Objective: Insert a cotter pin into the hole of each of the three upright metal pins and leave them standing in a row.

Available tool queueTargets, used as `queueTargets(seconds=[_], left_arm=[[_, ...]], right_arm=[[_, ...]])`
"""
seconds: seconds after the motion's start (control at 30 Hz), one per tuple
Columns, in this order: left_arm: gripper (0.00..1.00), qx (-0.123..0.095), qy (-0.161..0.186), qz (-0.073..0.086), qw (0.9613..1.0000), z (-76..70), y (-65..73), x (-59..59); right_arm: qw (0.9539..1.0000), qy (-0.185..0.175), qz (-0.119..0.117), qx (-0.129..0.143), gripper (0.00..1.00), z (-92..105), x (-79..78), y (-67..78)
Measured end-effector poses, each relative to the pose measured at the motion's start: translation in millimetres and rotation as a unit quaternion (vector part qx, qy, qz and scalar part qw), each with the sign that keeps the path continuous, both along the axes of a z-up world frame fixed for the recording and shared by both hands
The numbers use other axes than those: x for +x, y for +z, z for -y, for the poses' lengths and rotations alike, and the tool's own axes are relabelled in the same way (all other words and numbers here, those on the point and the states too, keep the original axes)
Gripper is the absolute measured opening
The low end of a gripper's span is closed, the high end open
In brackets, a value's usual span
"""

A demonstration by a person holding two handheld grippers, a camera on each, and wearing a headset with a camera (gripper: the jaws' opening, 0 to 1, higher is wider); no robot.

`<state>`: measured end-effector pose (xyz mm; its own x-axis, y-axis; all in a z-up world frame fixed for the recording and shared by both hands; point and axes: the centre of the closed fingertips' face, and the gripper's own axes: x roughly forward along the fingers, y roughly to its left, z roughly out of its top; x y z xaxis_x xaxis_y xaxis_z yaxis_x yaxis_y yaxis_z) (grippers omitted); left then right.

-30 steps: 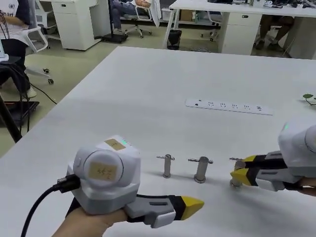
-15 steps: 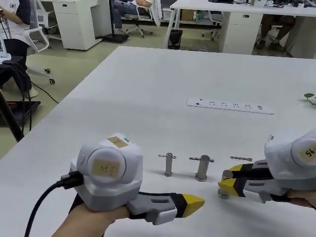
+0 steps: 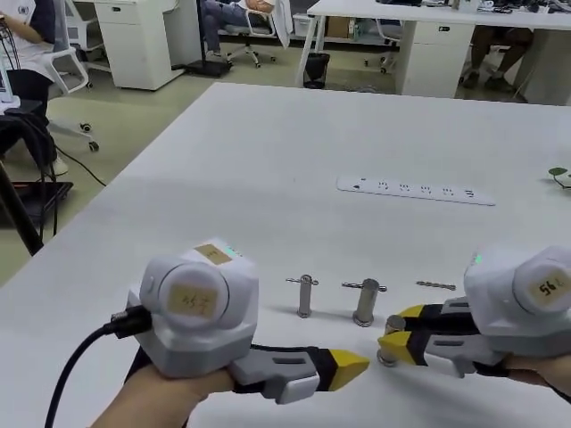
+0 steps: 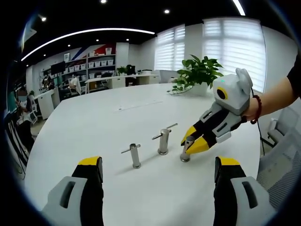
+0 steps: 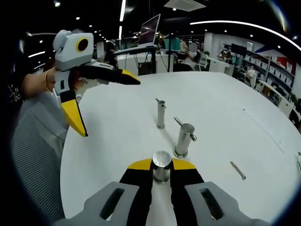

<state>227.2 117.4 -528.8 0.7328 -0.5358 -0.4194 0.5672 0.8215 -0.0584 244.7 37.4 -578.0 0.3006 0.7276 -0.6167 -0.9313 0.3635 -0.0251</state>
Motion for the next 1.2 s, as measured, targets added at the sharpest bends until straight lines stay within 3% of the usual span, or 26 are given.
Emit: queueTargets(seconds=[0.3,0.63,0.9,1.2], left_arm=[[0.99,0.004,-0.002,-0.002,1.0000,1.1,-1.6,-0.8],[0.99,0.005,-0.005,-0.006,1.0000,1.3,-3.3,-2.2],[0.99,0.005,-0.006,-0.009,0.9999,1.7,-3.9,-2.4],[0.99,0.001,-0.003,-0.008,1.0000,1.0,-2.9,-1.5]], right_arm=[[0.9999,0.007,-0.002,0.007,0.09,-0.1,-0.8,0.2],[1.0000,0.005,-0.005,0.001,0.17,10.5,-1.1,1.8],[0.9991,-0.003,-0.041,0.005,0.27,22.0,-3.4,6.3],[0.9977,0.000,-0.064,-0.022,0.32,39.4,2.6,12.4]])
